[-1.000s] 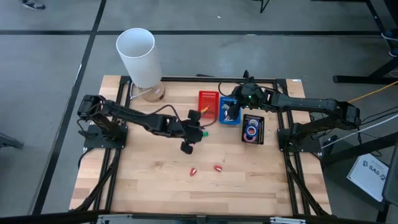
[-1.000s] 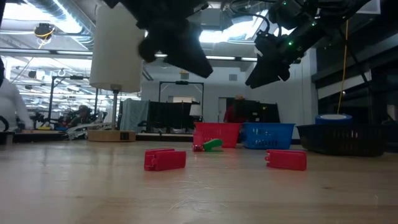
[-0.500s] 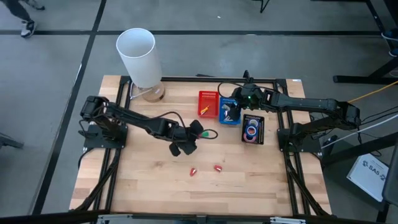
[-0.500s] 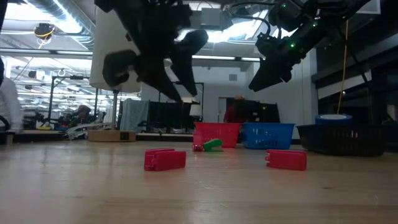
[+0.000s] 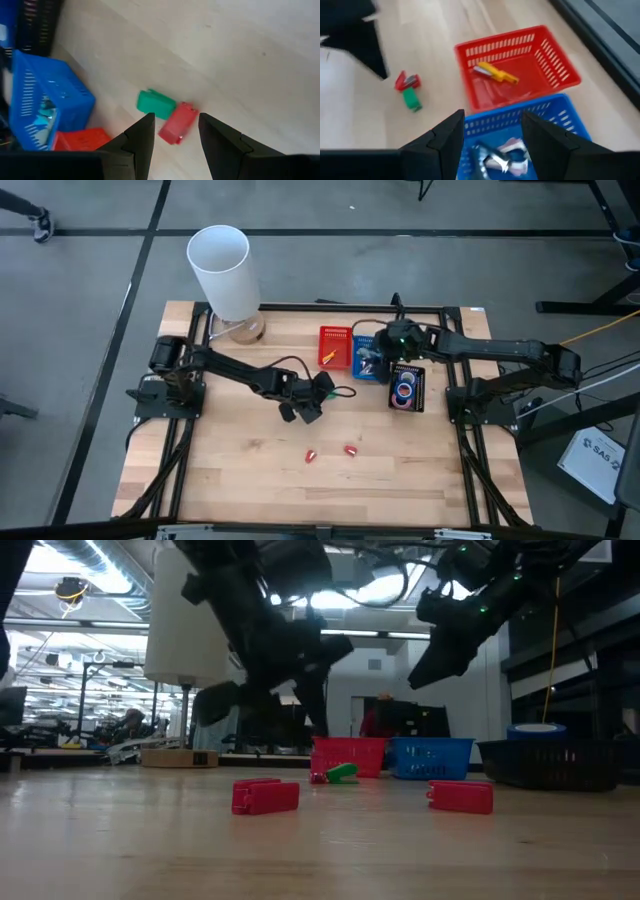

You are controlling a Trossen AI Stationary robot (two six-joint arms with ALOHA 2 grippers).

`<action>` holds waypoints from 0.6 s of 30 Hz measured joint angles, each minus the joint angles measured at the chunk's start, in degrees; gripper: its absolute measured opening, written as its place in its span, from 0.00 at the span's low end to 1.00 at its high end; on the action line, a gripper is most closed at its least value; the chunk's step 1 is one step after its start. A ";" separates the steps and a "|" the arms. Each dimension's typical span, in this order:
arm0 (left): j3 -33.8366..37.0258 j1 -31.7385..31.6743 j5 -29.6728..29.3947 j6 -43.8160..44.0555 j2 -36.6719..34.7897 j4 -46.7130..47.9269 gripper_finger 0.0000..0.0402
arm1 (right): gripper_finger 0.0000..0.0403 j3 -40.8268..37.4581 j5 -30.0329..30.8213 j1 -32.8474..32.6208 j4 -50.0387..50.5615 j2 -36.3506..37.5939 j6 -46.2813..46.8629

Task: Pick and place Stapler, Stapler remover, tape
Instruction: Put the top red mini-stapler into the red bin

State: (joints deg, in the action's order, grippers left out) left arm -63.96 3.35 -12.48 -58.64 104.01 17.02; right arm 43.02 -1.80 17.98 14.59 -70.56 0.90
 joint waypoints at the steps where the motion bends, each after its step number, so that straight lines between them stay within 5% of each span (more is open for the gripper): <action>1: 0.00 -0.21 -0.02 -0.26 0.36 0.42 0.37 | 0.49 -0.83 0.46 -0.77 -0.04 0.75 0.32; 18: 0.02 -4.02 5.40 -2.64 2.06 -3.04 0.37 | 0.49 -20.27 5.43 -18.00 -6.34 27.06 12.17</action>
State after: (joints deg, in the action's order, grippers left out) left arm -63.94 -0.67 -7.08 -61.28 106.07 13.98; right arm 22.75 3.63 -0.02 8.25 -43.50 13.07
